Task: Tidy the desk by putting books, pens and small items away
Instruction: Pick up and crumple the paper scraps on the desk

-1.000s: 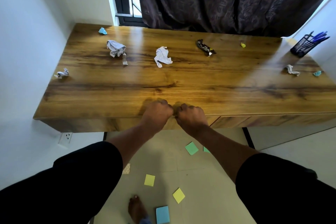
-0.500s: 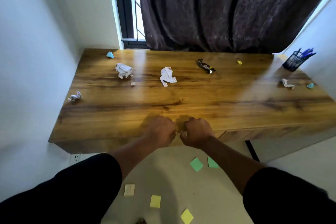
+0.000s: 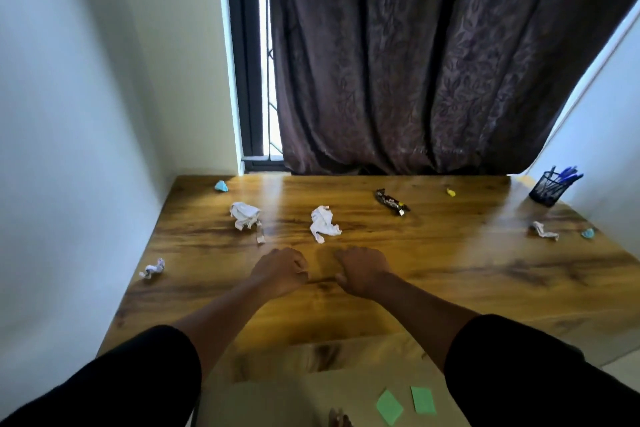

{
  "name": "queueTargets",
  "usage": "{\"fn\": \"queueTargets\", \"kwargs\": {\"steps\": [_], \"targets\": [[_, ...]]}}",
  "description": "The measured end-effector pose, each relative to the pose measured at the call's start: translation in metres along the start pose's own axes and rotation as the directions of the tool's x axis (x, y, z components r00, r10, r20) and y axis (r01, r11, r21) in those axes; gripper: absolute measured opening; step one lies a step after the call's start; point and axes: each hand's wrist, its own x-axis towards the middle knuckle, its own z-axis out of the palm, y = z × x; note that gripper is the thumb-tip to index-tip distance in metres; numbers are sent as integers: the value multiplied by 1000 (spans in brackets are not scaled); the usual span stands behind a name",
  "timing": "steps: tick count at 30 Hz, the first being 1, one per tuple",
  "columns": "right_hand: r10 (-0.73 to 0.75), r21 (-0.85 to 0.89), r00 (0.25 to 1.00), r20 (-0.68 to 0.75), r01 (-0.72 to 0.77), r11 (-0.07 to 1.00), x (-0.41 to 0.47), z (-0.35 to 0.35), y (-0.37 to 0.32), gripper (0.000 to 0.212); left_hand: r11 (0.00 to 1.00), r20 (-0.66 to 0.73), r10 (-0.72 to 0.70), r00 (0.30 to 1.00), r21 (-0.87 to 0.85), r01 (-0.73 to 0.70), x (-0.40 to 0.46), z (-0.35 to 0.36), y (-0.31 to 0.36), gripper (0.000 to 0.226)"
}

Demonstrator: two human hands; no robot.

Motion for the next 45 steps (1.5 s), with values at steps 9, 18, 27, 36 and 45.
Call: {"fn": "queueTargets", "kwargs": {"steps": [9, 18, 27, 36, 45], "targets": [[-3, 183, 1000, -31, 9, 983, 94, -4, 12, 60, 871, -26, -221, 975, -456, 185, 55, 5, -20, 42], [-76, 273, 997, 9, 71, 959, 170, 16, 26, 31, 560, 65, -401, 914, -772, 300, 94, 19, -17, 16], [-92, 689, 982, -166, 182, 702, 212, 8, 31, 33, -28, 240, -602, 761, -959, 281, 137, 12, -3, 45], [-244, 607, 891, -384, 443, 660, 194, -9, -2, 39, -369, 128, -522, 843, -926, -87, 149, 3, 23, 47], [-393, 451, 719, -573, 677, 581, 195, -8, -29, 23, -223, 151, -624, 767, -975, 10, 116, 3, -40, 31]]}}
